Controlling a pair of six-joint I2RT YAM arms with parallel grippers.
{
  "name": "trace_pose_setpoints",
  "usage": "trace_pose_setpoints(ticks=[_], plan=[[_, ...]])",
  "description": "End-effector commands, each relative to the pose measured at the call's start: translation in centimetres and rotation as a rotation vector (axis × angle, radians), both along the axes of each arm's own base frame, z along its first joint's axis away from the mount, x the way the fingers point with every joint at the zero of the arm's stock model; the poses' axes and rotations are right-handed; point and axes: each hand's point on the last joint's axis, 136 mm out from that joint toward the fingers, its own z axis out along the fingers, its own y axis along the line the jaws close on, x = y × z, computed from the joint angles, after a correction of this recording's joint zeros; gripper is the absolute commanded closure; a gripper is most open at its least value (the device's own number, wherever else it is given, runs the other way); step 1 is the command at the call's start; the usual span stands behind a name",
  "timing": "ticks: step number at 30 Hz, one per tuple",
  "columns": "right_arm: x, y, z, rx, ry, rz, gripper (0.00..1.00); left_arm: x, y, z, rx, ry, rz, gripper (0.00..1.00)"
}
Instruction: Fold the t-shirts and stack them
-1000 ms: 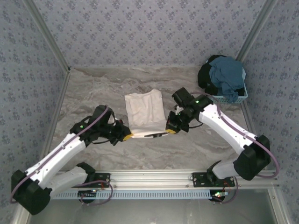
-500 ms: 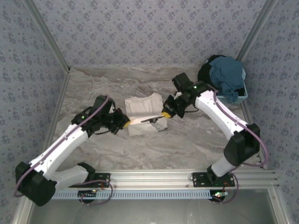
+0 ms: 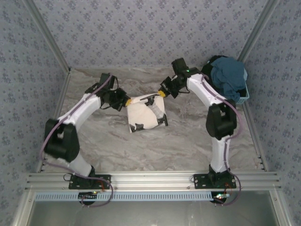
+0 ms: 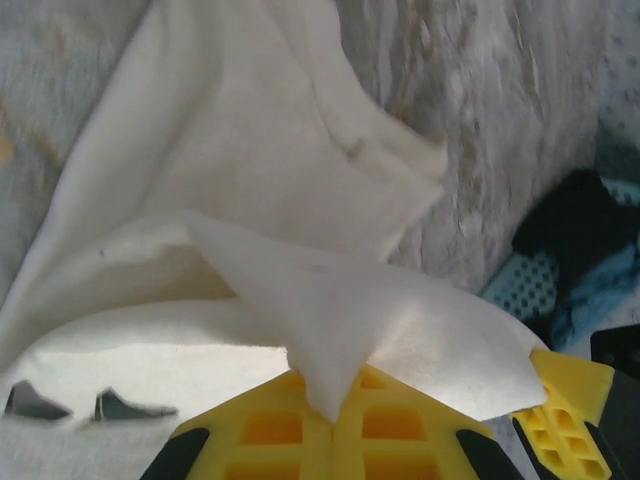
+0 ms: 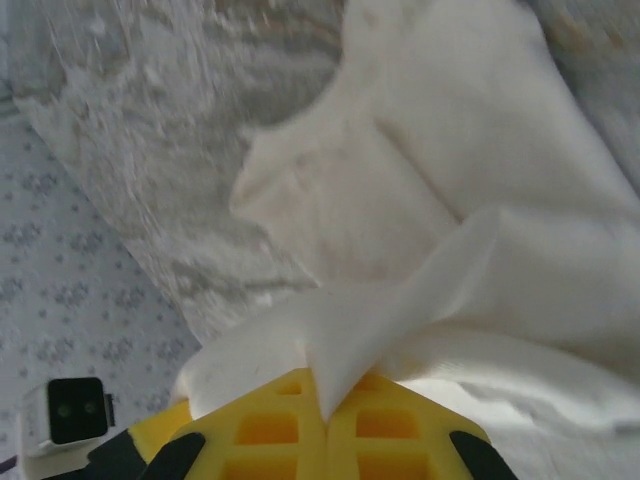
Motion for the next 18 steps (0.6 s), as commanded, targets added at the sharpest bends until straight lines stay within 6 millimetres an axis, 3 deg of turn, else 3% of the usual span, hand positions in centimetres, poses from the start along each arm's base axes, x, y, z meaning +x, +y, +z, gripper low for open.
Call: trace_pose_setpoints(ticks=[1,2,4,5,7,8,11,14,18], plan=[[4.8,1.1,-1.8,0.05,-0.045,-0.018,0.87,3.3,0.6,-1.7,0.011,0.024,-0.019,1.0],[5.9,1.2,-2.6,0.04,-0.051,-0.01,0.74,4.1,0.8,-2.3,0.024,0.031,-0.025,0.96],[6.8,0.8,-3.6,0.003,-0.044,0.012,0.6,5.8,1.3,-3.1,0.037,0.017,-0.04,0.59],[7.2,0.3,-3.6,-0.032,-0.058,0.014,0.57,6.8,1.3,-2.8,0.029,-0.015,-0.057,0.47],[7.6,-0.8,-2.3,-0.078,-0.099,-0.01,0.49,7.5,1.9,-1.0,0.068,-0.064,-0.083,0.37],[7.6,-1.4,-1.3,-0.093,-0.124,-0.014,0.38,7.4,2.1,0.2,0.093,-0.091,-0.093,0.36],[6.3,-3.0,0.8,-0.169,-0.174,-0.002,0.34,5.1,2.2,2.0,0.093,-0.098,-0.091,0.36],[4.5,-4.3,1.9,-0.217,-0.24,0.009,0.46,1.3,1.7,2.0,0.08,-0.089,-0.094,0.38],[0.9,-4.3,0.7,-0.236,-0.254,0.033,0.54,-3.7,0.9,0.0,0.07,-0.031,-0.127,0.47]])
